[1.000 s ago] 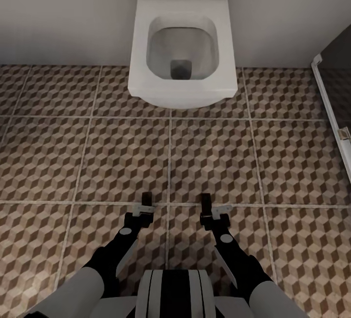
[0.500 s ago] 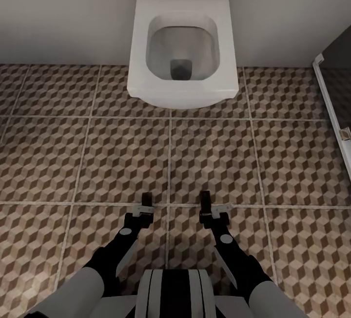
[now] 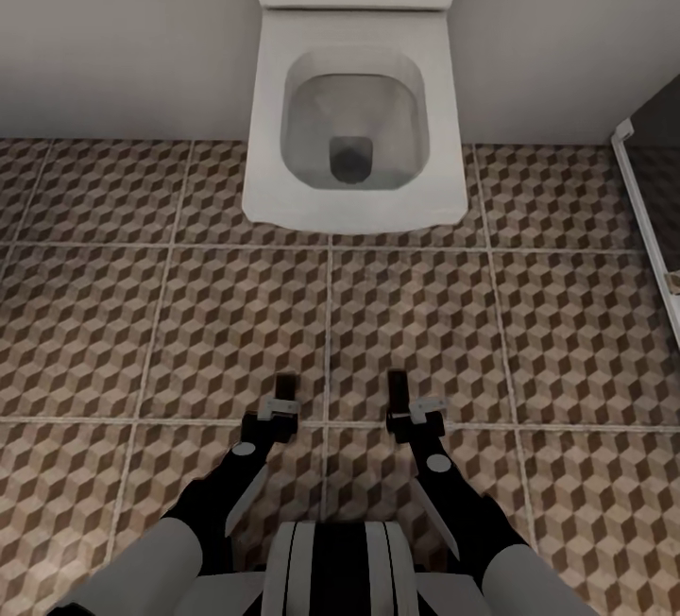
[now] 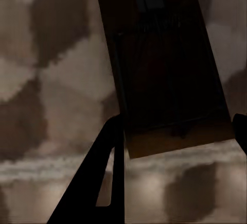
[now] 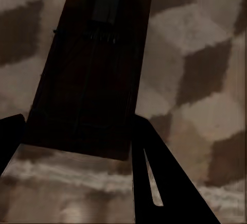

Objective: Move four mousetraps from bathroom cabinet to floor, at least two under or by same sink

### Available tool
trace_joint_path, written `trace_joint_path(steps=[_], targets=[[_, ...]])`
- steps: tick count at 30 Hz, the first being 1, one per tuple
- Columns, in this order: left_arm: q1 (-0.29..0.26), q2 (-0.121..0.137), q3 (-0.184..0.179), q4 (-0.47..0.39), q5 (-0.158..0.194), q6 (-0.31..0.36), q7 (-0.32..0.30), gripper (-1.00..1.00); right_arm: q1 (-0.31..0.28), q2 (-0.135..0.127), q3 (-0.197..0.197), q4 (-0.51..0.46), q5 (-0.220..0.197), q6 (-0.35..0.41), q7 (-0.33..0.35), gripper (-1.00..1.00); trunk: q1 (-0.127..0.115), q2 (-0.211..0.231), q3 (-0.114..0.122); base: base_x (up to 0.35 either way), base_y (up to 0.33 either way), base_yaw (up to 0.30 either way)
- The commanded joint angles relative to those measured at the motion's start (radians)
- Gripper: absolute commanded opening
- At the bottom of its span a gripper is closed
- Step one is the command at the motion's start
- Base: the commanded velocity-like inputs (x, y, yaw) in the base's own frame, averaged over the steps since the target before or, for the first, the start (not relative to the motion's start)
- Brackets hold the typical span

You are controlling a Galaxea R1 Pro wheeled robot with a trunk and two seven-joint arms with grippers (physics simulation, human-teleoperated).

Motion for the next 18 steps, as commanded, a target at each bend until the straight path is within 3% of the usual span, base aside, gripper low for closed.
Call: trace_joint_path(steps=[1, 11, 18], targets=[[-0.001, 0.001, -0.007, -0.001, 0.009, 0.005, 0.009, -1.00, 0.000, 0.000, 0.003, 0.000, -0.003, 0.000, -0.004, -1.00, 0.000, 0.000, 0.000, 0.191, 0.000, 0.000], [-0.001, 0.001, -0.027, -0.001, 0.008, 0.005, 0.012, -1.00, 0.000, 0.000, 0.002, 0.012, -0.004, 0.007, -0.003, -1.00, 0.000, 0.000, 0.000, 0.174, 0.000, 0.000], [-0.001, 0.001, -0.028, -0.001, 0.008, 0.005, 0.012, -1.00, 0.000, 0.001, 0.002, 0.021, -0.004, 0.028, -0.003, -1.00, 0.000, 0.000, 0.000, 0.029, 0.000, 0.000]])
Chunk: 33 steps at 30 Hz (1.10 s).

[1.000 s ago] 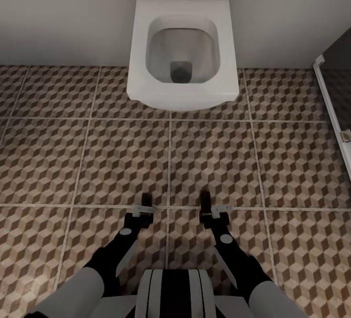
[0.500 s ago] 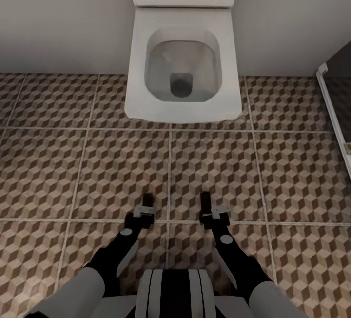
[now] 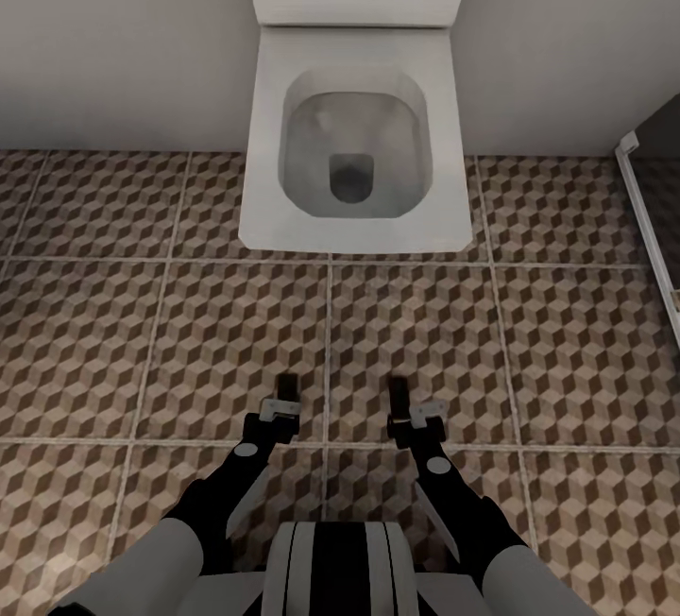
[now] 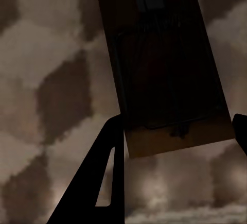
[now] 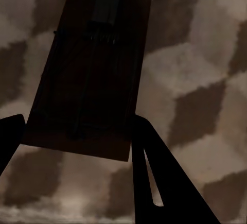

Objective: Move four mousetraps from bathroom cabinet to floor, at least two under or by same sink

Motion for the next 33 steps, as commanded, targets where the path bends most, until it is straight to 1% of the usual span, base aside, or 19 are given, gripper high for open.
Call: trace_joint_path(steps=[1, 5, 10, 33], targets=[[0.000, 0.001, -0.007, -0.001, 0.009, 0.005, 0.009, -1.00, 0.000, 0.000, 0.004, 0.000, -0.003, 0.006, -0.004, -1.00, 0.000, 0.000, 0.000, 0.005, 0.000, 0.000], [0.000, 0.000, -0.007, -0.001, 0.010, 0.005, 0.009, -1.00, 0.000, 0.000, 0.003, 0.004, -0.003, 0.038, -0.004, -1.00, 0.000, 0.000, 0.000, 0.002, 0.000, 0.000], [0.000, 0.000, -0.007, -0.001, 0.010, 0.005, 0.009, -1.00, 0.000, 0.000, 0.003, 0.004, -0.003, 0.043, -0.004, -1.00, 0.000, 0.000, 0.000, 0.069, 0.000, 0.000], [0.000, 0.000, -0.008, -0.001, 0.010, 0.005, 0.008, -1.00, 0.000, 0.001, 0.003, 0.003, -0.003, 0.043, -0.004, -1.00, 0.000, 0.000, 0.000, 0.202, 0.000, 0.000]])
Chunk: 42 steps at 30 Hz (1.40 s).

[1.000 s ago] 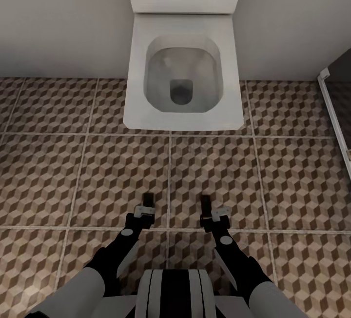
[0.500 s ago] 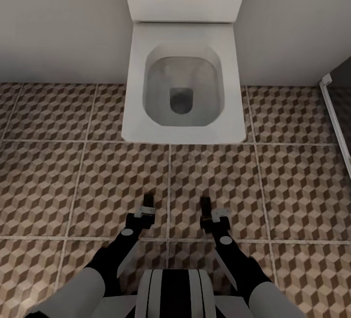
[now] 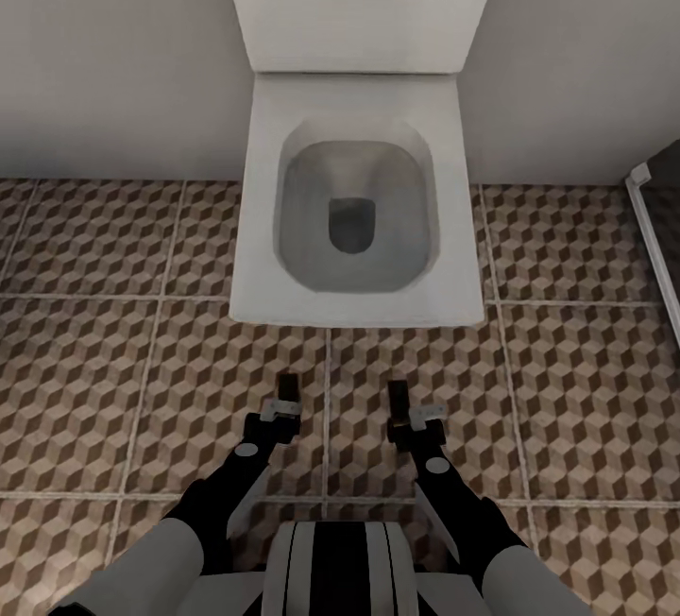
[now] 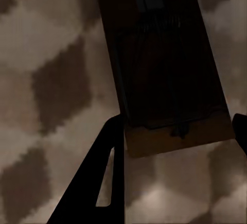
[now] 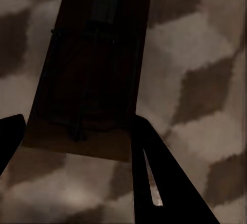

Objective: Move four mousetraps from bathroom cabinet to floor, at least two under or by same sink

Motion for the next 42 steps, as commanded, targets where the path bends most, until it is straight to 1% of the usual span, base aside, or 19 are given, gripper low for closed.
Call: trace_joint_path(steps=[1, 14, 42], targets=[[-0.001, 0.001, -0.007, -0.002, 0.009, 0.005, 0.009, -1.00, 0.000, -0.001, 0.003, -0.001, -0.003, 0.006, -0.005, -1.00, 0.000, 0.000, 0.000, 0.208, 0.000, 0.000], [-0.001, 0.001, -0.007, 0.004, 0.009, 0.005, 0.008, -1.00, 0.000, -0.001, 0.003, 0.000, -0.003, 0.006, -0.005, -1.00, 0.000, 0.000, 0.000, 0.183, 0.000, 0.000], [-0.001, 0.001, -0.007, 0.010, 0.009, 0.005, 0.008, -1.00, 0.000, -0.001, 0.003, -0.001, -0.003, 0.006, -0.005, -1.00, 0.000, 0.000, 0.000, 0.005, 0.000, 0.000]])
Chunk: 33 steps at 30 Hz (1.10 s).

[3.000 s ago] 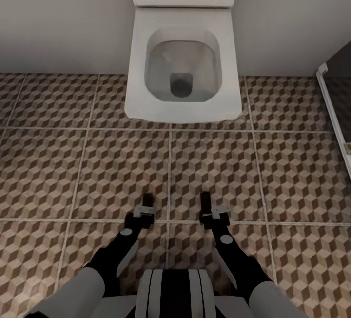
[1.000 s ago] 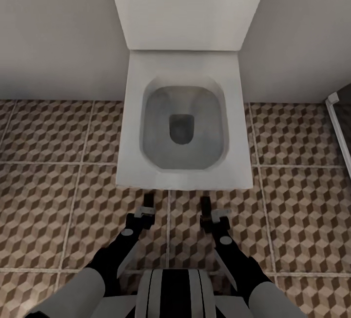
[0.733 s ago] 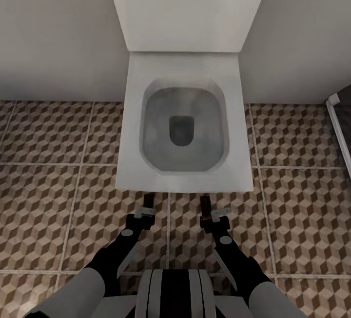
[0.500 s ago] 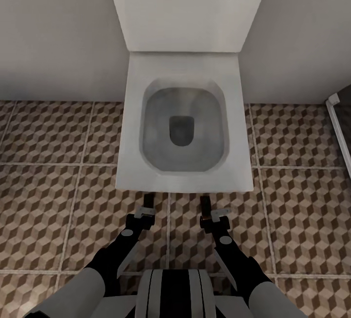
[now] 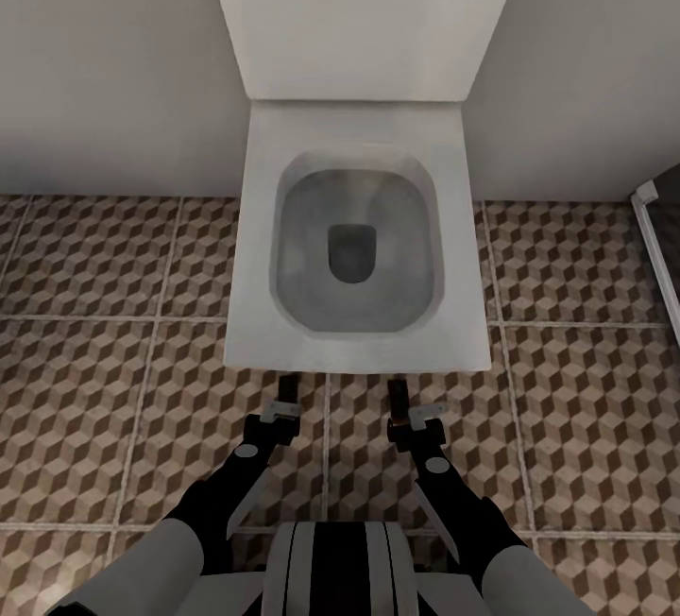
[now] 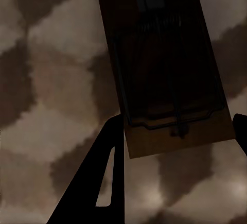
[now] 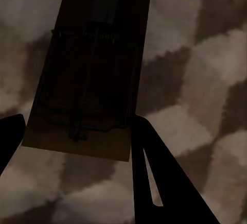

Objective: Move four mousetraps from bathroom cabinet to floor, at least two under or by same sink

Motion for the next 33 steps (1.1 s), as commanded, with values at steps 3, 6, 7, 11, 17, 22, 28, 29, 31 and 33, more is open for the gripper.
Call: trace_joint_path(steps=[3, 6, 7, 11, 17, 22, 28, 29, 31, 33], targets=[[0.000, 0.001, -0.006, 0.001, 0.013, 0.005, 0.010, -1.00, 0.000, -0.001, 0.003, 0.000, -0.008, 0.007, -0.005, 1.00, 0.000, 0.000, 0.000, 0.000, 0.000, 0.000], [0.000, 0.001, -0.006, 0.001, 0.013, 0.005, 0.010, -1.00, 0.000, -0.001, 0.003, 0.000, -0.008, 0.007, -0.005, 1.00, 0.000, 0.000, 0.000, 0.000, 0.000, 0.000], [0.000, 0.001, -0.006, 0.001, 0.013, 0.005, 0.010, -1.00, 0.000, -0.001, 0.003, 0.000, -0.008, 0.007, -0.005, 1.00, 0.000, 0.000, 0.000, 0.000, 0.000, 0.000], [0.000, 0.001, -0.006, 0.001, 0.013, 0.005, 0.011, -1.00, 0.000, -0.001, 0.003, 0.000, -0.008, 0.007, -0.005, 1.00, 0.000, 0.000, 0.000, 0.000, 0.000, 0.000], [0.000, 0.001, -0.006, 0.001, 0.013, 0.005, 0.011, -1.00, 0.000, -0.001, 0.003, 0.000, -0.008, 0.007, -0.005, 1.00, 0.000, 0.000, 0.000, 0.000, 0.000, 0.000], [0.000, 0.001, -0.006, 0.001, 0.013, 0.004, 0.011, -1.00, 0.000, -0.001, 0.003, 0.000, -0.008, 0.007, -0.005, 1.00, 0.000, 0.000, 0.000, 0.000, 0.000, 0.000], [0.000, 0.002, -0.011, 0.001, 0.013, 0.003, 0.012, 1.00, 0.000, -0.001, 0.003, 0.000, -0.008, 0.007, -0.005, 1.00, 0.000, 0.000, 0.000, 0.000, 0.000, 0.000], [0.000, 0.002, -0.011, 0.001, 0.013, 0.003, 0.012, 1.00, 0.000, -0.001, 0.003, 0.000, -0.008, 0.007, -0.005, 1.00, 0.000, 0.000, 0.000, 0.000, 0.000, 0.000], [0.000, 0.001, -0.012, 0.001, 0.013, 0.003, 0.012, 1.00, 0.000, -0.001, 0.003, 0.000, -0.008, 0.007, -0.005, 1.00, 0.000, 0.000, 0.000, 0.000, 0.000, 0.000], [0.000, 0.001, -0.012, 0.001, 0.013, 0.003, 0.012, 1.00, 0.000, -0.001, 0.003, 0.000, -0.008, 0.007, -0.005, 1.00, 0.000, 0.000, 0.000, 0.000, 0.000, 0.000]])
